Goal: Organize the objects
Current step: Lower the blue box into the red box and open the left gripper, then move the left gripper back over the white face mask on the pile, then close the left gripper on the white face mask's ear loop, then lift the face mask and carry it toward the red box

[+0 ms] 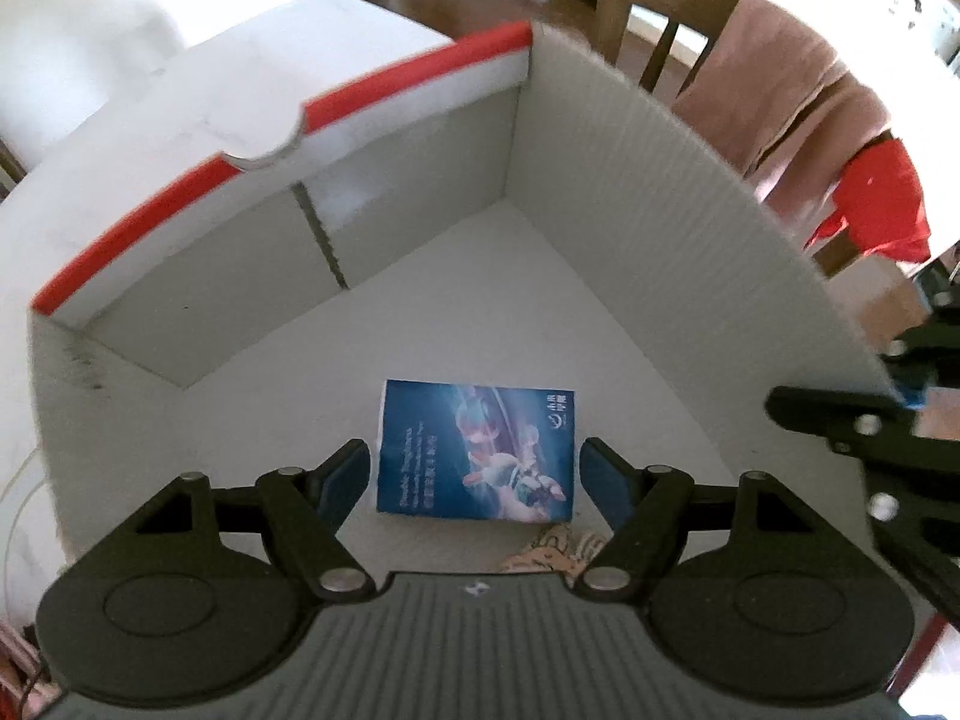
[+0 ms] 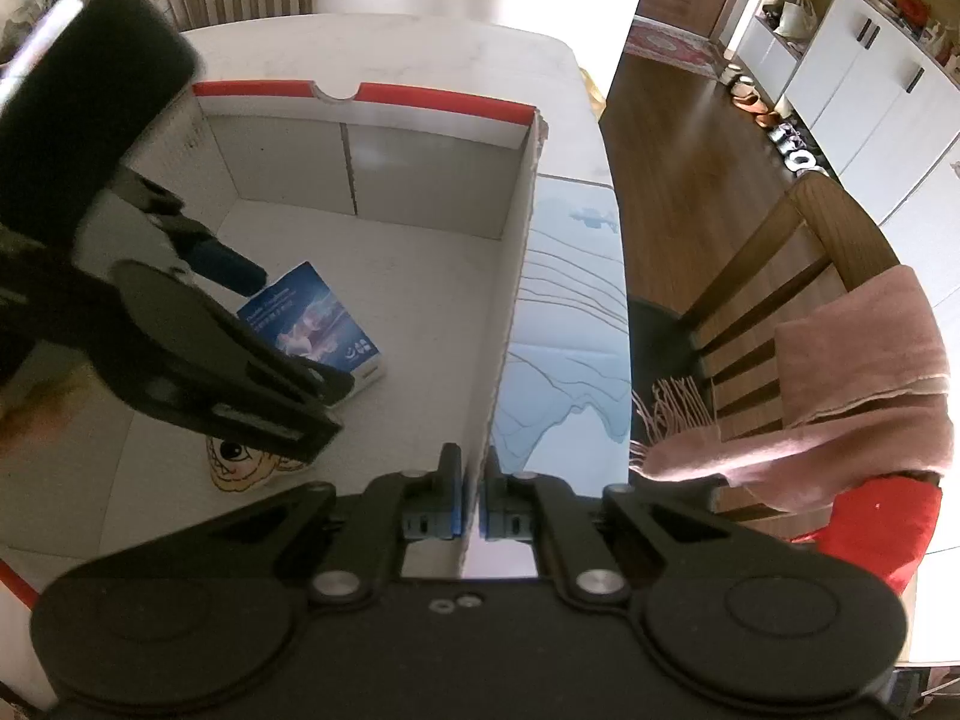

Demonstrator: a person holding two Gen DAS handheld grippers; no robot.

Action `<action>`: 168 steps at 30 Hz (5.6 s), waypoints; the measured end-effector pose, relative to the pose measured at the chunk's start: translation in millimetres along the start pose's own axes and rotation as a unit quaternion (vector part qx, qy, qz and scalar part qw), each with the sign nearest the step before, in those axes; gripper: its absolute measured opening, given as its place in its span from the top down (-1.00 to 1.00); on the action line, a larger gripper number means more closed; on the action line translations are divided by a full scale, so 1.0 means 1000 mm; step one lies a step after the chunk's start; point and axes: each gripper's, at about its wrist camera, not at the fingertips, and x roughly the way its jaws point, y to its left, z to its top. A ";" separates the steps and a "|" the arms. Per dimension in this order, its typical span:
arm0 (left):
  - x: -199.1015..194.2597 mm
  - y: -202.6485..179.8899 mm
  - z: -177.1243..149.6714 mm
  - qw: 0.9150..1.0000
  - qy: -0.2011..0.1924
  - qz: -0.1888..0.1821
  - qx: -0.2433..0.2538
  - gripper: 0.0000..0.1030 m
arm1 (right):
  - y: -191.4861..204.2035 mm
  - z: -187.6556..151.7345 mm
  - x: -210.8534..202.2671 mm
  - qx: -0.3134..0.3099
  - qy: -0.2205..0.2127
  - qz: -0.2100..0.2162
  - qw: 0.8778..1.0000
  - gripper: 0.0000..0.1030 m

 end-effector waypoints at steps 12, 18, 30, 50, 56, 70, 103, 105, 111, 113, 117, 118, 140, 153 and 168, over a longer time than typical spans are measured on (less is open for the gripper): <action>-0.096 0.004 -0.024 0.995 -0.094 0.013 -0.030 -0.48 | 0.004 0.002 0.000 -0.009 0.003 -0.002 1.000 0.92; -0.129 0.025 -0.053 0.990 -0.110 0.027 -0.080 -0.48 | 0.005 0.003 0.000 -0.010 0.005 -0.002 1.000 0.92; -0.152 0.068 -0.135 0.980 -0.125 0.030 -0.151 -0.60 | 0.006 0.005 0.000 -0.001 0.014 -0.010 1.000 0.92; -0.143 0.182 -0.244 0.957 -0.102 0.092 -0.254 -0.99 | 0.013 0.005 -0.002 0.000 0.021 -0.024 0.999 0.90; -0.126 0.204 -0.258 0.960 -0.078 0.089 -0.255 -0.99 | 0.013 0.005 -0.001 -0.003 0.022 -0.028 0.999 0.89; -0.102 0.233 -0.266 0.955 -0.056 0.072 -0.281 -0.70 | 0.014 0.005 -0.001 -0.006 0.024 -0.032 0.999 0.88; -0.095 0.185 -0.237 0.975 -0.036 0.084 -0.205 -0.11 | 0.011 0.004 -0.002 -0.005 0.024 -0.034 0.999 0.88; -0.099 0.186 -0.239 0.974 -0.039 0.075 -0.211 0.05 | 0.012 0.004 -0.002 -0.005 0.024 -0.034 0.999 0.88; -0.111 0.191 -0.247 0.969 -0.047 0.050 -0.237 0.51 | 0.011 0.003 -0.002 -0.005 0.024 -0.034 0.999 0.87; -0.116 0.192 -0.249 0.967 -0.052 0.041 -0.244 0.65 | 0.012 0.004 -0.001 -0.006 0.024 -0.034 0.999 0.87; -0.129 0.192 -0.252 0.966 -0.065 0.036 -0.246 0.84 | 0.011 0.003 -0.001 -0.005 0.024 -0.034 0.999 0.87; -0.131 0.193 -0.252 0.966 -0.067 0.037 -0.247 0.84 | 0.011 0.004 -0.001 -0.005 0.024 -0.034 0.999 0.87; -0.117 0.209 -0.255 0.956 -0.048 0.154 -0.245 0.93 | 0.009 0.005 -0.001 -0.007 0.023 -0.036 0.999 0.87; -0.179 0.180 -0.222 0.967 -0.103 0.085 -0.216 1.00 | 0.009 0.004 0.000 -0.006 0.023 -0.036 0.999 0.87; -0.190 0.080 -0.106 0.985 -0.154 -0.033 -0.064 0.99 | 0.009 0.006 0.006 0.002 0.023 -0.029 0.999 0.89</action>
